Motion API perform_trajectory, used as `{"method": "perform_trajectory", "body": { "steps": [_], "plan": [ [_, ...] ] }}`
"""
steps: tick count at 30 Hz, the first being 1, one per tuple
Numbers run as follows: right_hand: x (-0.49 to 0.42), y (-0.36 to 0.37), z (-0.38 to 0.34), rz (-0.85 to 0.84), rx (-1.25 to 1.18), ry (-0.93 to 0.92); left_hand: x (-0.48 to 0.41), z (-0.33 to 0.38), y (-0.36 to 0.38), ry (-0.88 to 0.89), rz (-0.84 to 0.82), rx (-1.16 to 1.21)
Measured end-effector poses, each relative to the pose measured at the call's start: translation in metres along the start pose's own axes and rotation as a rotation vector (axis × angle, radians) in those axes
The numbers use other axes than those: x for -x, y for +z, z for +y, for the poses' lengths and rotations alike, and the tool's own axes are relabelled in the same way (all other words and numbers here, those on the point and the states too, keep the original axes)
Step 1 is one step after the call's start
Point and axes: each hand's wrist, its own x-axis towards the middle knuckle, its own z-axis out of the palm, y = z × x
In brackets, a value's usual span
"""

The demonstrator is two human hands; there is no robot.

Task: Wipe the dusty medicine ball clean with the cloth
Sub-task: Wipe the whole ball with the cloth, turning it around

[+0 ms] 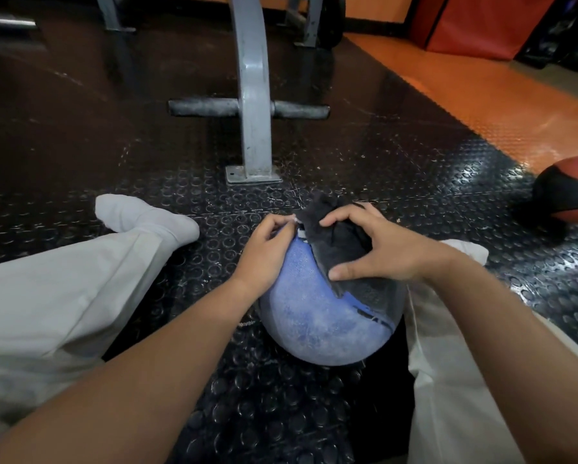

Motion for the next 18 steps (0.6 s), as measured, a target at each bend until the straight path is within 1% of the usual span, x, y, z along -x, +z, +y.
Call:
{"method": "perform_trajectory", "body": {
  "steps": [4, 6, 7, 10, 14, 16, 18],
  "plan": [
    [-0.012, 0.025, 0.001, 0.423, 0.07, -0.031, -0.001, 0.004, -0.001, -0.007, -0.043, -0.03],
    [-0.022, 0.027, -0.002, 0.58, 0.099, -0.014, 0.0, 0.001, 0.001, -0.002, -0.028, -0.034],
    [-0.028, 0.025, -0.003, 0.631, 0.092, -0.009, 0.001, -0.001, 0.001, -0.004, -0.011, -0.043],
    [-0.043, 0.016, -0.002, 0.713, 0.053, 0.056, 0.005, -0.007, 0.001, -0.03, 0.048, -0.087],
    [-0.046, 0.015, 0.004, 0.788, 0.051, 0.241, 0.008, 0.01, 0.017, -0.125, 0.065, -0.133],
    [-0.043, 0.017, 0.004, 0.737, 0.094, 0.304, 0.009, 0.024, 0.034, -0.099, 0.087, -0.305],
    [-0.04, 0.018, 0.0, 0.667, 0.158, 0.311, 0.013, 0.03, 0.047, -0.019, 0.152, -0.49]
  ]
}}
